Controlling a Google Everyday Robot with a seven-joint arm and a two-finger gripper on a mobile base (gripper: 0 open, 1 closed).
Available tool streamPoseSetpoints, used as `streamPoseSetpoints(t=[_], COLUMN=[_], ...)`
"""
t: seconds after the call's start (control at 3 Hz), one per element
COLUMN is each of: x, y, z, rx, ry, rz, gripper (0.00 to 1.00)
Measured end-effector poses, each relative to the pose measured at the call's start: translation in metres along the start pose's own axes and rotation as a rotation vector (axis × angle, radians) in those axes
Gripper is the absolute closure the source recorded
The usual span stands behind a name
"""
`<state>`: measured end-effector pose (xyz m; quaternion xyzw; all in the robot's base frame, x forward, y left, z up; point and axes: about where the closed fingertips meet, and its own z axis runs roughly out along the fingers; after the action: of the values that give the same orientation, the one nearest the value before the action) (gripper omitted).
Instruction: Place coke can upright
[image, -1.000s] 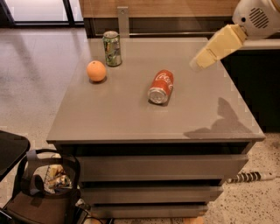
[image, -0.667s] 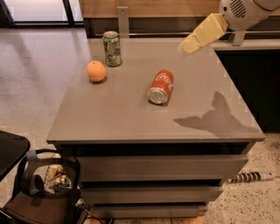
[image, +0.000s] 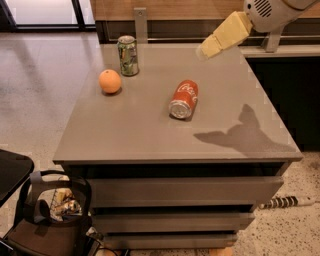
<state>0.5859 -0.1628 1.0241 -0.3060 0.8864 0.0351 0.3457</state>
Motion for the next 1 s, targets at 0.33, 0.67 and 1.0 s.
streamPoseSetpoints(t=[0.33, 0.67, 1.0], x=[-0.002, -0.003, -0.004], y=[-0.010, -0.023, -0.025], z=[0.007, 0.031, 0.051], rx=[-0.014, -0.042, -0.027], ry=[0.024, 0.085, 0.167], rz=[0.083, 0.252, 0.416], gripper=[0.00, 0.00, 0.00])
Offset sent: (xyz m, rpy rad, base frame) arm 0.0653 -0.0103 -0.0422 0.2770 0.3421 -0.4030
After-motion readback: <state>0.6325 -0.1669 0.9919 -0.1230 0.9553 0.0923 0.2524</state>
